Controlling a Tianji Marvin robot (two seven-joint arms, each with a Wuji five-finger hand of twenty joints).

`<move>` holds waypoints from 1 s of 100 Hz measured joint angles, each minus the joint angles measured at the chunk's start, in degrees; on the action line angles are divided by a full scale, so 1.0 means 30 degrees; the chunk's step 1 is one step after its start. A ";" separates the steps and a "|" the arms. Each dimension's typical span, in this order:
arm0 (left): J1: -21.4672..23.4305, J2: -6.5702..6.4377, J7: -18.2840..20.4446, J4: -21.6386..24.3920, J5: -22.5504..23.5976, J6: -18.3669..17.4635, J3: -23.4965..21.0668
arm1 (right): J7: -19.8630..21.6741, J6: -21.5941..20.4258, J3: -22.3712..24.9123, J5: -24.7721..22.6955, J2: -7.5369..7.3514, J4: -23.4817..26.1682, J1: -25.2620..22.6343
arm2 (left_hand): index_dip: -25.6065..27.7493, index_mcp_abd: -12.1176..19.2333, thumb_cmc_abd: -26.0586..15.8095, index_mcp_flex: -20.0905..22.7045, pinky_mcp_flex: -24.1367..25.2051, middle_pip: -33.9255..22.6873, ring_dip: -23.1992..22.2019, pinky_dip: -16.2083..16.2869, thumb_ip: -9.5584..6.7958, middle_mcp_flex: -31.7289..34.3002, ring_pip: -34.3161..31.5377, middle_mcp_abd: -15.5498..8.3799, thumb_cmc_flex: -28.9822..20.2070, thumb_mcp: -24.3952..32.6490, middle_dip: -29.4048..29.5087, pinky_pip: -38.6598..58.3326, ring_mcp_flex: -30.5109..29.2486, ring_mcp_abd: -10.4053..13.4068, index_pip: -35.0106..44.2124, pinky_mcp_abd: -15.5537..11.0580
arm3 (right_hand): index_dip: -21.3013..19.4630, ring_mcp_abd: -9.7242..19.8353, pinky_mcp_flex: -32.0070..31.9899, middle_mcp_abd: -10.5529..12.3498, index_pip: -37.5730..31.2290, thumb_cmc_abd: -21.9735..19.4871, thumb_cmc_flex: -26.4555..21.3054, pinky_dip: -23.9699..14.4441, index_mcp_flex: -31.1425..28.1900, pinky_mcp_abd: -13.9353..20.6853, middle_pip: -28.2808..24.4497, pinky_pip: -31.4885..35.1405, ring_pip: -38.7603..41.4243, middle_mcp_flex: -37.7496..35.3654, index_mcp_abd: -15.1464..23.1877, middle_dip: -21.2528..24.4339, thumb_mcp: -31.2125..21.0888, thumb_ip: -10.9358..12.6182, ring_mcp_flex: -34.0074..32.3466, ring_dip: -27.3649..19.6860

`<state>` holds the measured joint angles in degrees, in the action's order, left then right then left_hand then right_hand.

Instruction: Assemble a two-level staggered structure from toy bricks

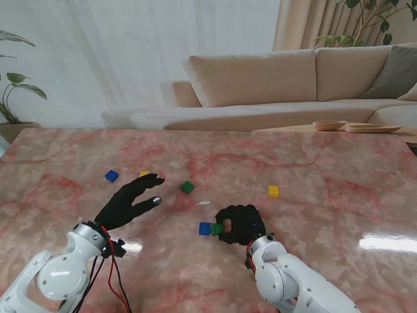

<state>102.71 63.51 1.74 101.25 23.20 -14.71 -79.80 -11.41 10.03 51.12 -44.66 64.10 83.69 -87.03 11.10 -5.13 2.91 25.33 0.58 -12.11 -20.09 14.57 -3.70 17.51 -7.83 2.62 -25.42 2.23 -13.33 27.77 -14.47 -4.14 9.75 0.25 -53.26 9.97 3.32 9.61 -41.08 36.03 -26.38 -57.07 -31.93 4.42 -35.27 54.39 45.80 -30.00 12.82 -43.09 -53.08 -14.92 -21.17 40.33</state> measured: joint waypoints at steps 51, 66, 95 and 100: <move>0.0167 -0.0002 0.0024 0.0233 0.0027 0.0113 -0.0094 | -0.0006 0.0250 -0.0815 0.0557 0.0173 -0.1137 0.1164 | 0.0000 0.0000 -0.0002 0.0000 0.0000 0.0000 0.0000 0.0000 0.0000 0.0000 0.0000 0.0000 0.0000 0.0000 0.0000 -0.0007 0.0000 0.0000 0.0000 0.0000 | -0.0068 0.0525 -0.0226 -0.0007 0.0032 -0.0280 0.0188 0.0000 0.0185 0.0000 0.0000 0.0000 0.0739 0.0489 -0.0022 0.0000 0.0000 0.0000 0.0479 0.0338; 0.0230 -0.0003 0.0066 0.0292 0.0043 0.0150 -0.0167 | -0.0110 0.0230 -0.1027 0.0627 0.0225 -0.1416 0.1448 | 0.0000 0.0000 -0.0002 0.0000 0.0000 0.0000 0.0000 -0.0001 0.0000 0.0000 0.0000 0.0000 0.0000 0.0000 0.0000 -0.0007 0.0000 0.0001 0.0000 0.0000 | -0.0081 0.0678 -0.0257 -0.0007 0.0226 -0.0349 0.0188 0.0000 0.0195 0.0000 -0.0116 0.0000 0.0795 0.0489 -0.0029 -0.0156 0.0000 0.0000 0.0520 0.0354; 0.0379 -0.0008 0.0086 0.0406 0.0091 0.0196 -0.0293 | 0.0084 -0.0151 -0.0976 0.0241 0.0154 -0.1440 0.1435 | 0.0000 0.0000 -0.0004 0.0000 0.0000 0.0000 0.0001 -0.0001 0.0000 0.0000 0.0000 0.0000 0.0000 0.0001 0.0000 -0.0203 0.0000 0.0004 0.0000 0.0000 | -0.0267 0.0704 -0.0268 0.0143 0.0282 -0.0368 0.0188 0.0000 0.0196 0.0000 0.0026 0.0000 0.0611 0.0781 -0.0030 -0.0176 0.0000 0.0000 0.0909 0.0354; 0.0383 -0.0009 0.0086 0.0408 0.0091 0.0196 -0.0294 | 0.0140 -0.0207 -0.0947 0.0209 0.0128 -0.1406 0.1404 | 0.0000 0.0000 -0.0005 0.0000 0.0000 0.0000 0.0001 -0.0001 0.0000 0.0000 0.0000 0.0000 0.0000 0.0001 0.0000 -0.0208 0.0000 0.0004 0.0000 0.0000 | -0.0269 0.0706 -0.0275 0.0198 0.0285 -0.0368 0.0188 0.0000 0.0196 0.0000 0.0041 0.0000 0.0493 0.0781 -0.0030 -0.0176 -0.0001 0.0000 0.0937 0.0354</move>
<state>103.86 63.48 2.00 102.48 23.47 -14.12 -80.69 -10.99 9.40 48.29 -44.04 64.48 79.47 -82.81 11.10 -5.13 2.90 25.33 0.58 -12.11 -20.09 14.57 -3.70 17.51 -7.83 2.62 -25.42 2.23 -13.33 27.15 -14.47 -4.13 9.75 0.25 -54.07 12.09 2.50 10.20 -40.22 34.92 -25.82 -57.07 -31.34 4.42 -35.15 54.39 47.28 -27.66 12.73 -43.61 -53.08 -14.92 -18.36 41.39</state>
